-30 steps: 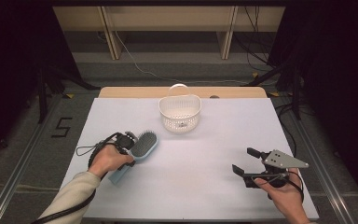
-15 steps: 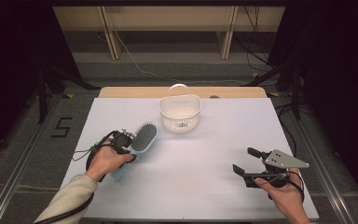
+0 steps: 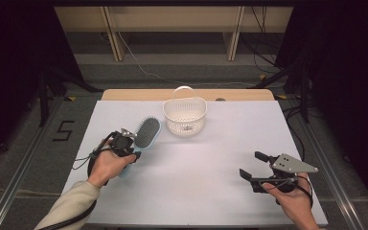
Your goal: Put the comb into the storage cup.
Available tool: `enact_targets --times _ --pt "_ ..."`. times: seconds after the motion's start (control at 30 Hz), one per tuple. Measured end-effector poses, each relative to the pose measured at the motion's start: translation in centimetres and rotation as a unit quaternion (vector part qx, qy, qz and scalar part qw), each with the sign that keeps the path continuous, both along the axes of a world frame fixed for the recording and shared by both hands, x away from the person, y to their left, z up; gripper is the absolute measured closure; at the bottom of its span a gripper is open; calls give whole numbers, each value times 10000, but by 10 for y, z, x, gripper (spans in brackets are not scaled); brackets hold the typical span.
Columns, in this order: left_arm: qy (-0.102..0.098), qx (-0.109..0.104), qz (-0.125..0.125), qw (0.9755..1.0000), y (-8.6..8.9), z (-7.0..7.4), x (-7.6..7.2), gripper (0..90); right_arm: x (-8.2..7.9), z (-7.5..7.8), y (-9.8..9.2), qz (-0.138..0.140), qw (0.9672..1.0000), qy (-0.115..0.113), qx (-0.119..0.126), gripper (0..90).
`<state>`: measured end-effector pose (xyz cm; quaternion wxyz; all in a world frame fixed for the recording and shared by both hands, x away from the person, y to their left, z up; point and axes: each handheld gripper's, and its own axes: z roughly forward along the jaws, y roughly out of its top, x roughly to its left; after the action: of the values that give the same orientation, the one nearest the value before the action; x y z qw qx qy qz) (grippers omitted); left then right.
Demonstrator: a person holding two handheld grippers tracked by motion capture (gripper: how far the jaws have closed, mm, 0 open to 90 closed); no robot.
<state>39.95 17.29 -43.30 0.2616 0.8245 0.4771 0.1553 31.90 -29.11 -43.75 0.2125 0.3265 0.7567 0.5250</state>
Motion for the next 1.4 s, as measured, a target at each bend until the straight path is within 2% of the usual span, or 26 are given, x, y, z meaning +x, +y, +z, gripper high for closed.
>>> enact_targets --times 0.17,0.27,0.3,0.33,0.53,1.03,1.4 --pt "-88 -22 -19 10000 2 0 -2 697 0 0 0 6 10000 0 0 158" --pt "-266 -108 6 9996 3 2 -3 697 0 0 0 4 10000 -2 1 158" --pt "-266 -108 6 9996 3 2 -3 697 0 0 0 4 10000 -2 1 158" --pt "-382 -153 14 9992 3 3 -4 697 0 0 0 7 10000 3 2 158" --pt "-570 -206 13 9982 2 5 -5 697 0 0 0 5 10000 5 8 158" --pt "-812 -292 -7 9963 0 7 -6 697 0 0 0 11 10000 14 1 158" --pt "-853 -350 -24 9957 0 7 -6 697 0 0 0 11 10000 2 1 158"
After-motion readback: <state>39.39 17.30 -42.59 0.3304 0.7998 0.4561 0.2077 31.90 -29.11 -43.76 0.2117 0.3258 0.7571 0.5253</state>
